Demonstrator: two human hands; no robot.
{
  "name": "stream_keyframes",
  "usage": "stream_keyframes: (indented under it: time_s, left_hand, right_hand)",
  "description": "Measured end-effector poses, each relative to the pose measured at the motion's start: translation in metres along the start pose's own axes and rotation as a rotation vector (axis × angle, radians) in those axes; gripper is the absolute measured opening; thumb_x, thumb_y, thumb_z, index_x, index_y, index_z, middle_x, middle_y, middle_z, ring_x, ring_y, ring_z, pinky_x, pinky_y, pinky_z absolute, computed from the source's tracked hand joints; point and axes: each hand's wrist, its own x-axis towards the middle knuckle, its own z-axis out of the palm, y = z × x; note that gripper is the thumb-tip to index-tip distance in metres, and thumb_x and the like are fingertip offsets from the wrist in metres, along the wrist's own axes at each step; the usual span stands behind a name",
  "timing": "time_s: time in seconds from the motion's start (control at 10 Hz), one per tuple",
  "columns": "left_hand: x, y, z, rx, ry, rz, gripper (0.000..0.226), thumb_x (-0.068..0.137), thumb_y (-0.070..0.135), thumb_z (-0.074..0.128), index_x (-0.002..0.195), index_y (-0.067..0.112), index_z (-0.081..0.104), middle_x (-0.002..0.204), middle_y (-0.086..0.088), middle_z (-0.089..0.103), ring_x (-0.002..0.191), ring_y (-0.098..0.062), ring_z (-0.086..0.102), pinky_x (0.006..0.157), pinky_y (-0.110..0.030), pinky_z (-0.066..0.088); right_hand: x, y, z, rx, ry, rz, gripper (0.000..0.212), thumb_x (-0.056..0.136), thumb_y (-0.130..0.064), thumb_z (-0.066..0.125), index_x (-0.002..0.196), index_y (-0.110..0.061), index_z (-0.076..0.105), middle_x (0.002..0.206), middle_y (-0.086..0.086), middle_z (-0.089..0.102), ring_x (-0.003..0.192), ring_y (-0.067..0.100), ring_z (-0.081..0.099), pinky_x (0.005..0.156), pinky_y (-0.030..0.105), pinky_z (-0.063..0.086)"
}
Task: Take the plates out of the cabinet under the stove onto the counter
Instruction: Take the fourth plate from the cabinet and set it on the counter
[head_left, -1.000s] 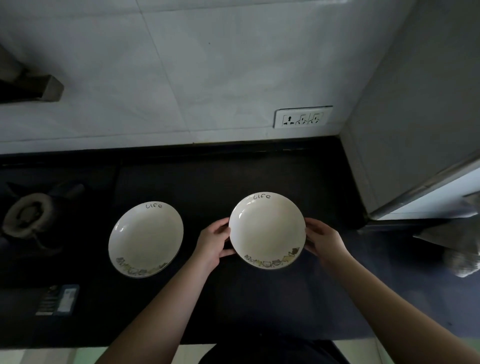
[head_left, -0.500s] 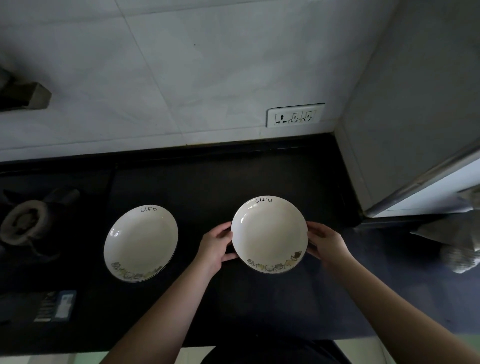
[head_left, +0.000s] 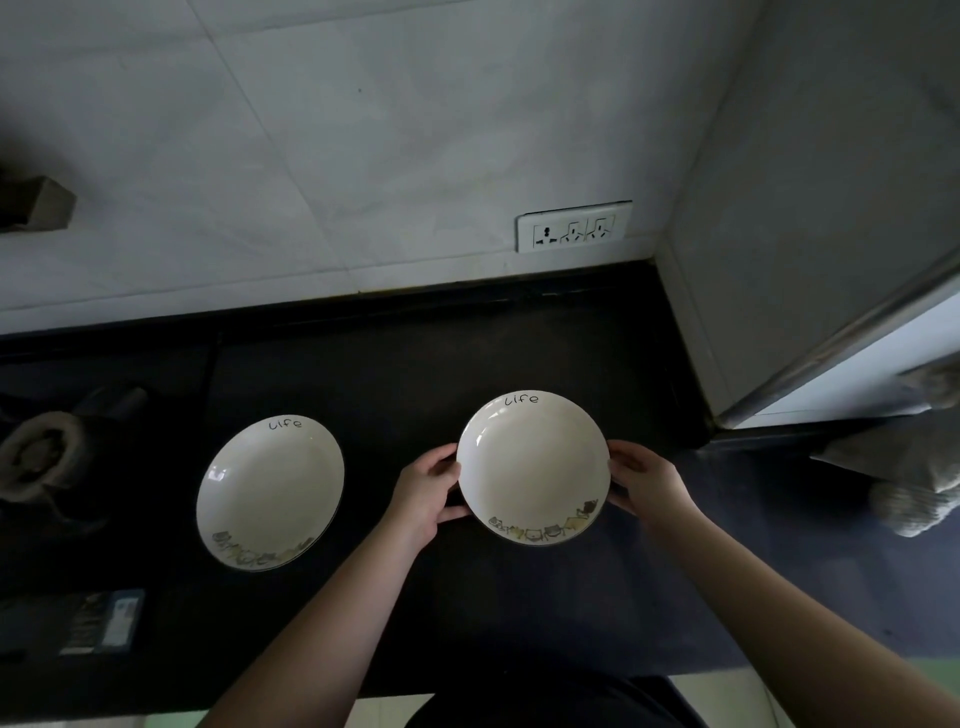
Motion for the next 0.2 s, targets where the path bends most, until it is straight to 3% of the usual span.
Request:
stream_keyframes:
  time_s: [0.1, 0.2]
  left_hand:
    - [0.0002, 0.0001, 0.0010, 0.036, 0.015, 0.020, 0.036, 0.095, 0.015, 0.064, 0.129, 0.029, 0.061, 0.131, 0.000, 0.056, 0.104, -0.016, 0.060, 0.056, -0.033, 0.060]
    - [-0.0011, 0.0031, -0.0009, 0.153, 0.075, 0.064, 0.039, 0.096, 0.016, 0.061, 0.134, 0.025, 0.057, 0.130, -0.004, 0.059, 0.098, -0.014, 0.062, 0.068, -0.033, 0.061]
  right_hand:
    - [0.0030, 0.0038, -0.0021, -0.025, -0.009, -0.027, 0.024, 0.095, -0.009, 0.058, 0.116, -0.017, 0.064, 0.107, 0.001, 0.068, 0.093, 0.016, 0.067, 0.055, 0.021, 0.056]
    - [0.0055, 0.0027, 0.0002, -0.118, -0.007, -0.059, 0.021, 0.095, -0.014, 0.058, 0.115, -0.019, 0.062, 0.107, 0.004, 0.068, 0.091, 0.017, 0.067, 0.061, 0.025, 0.057]
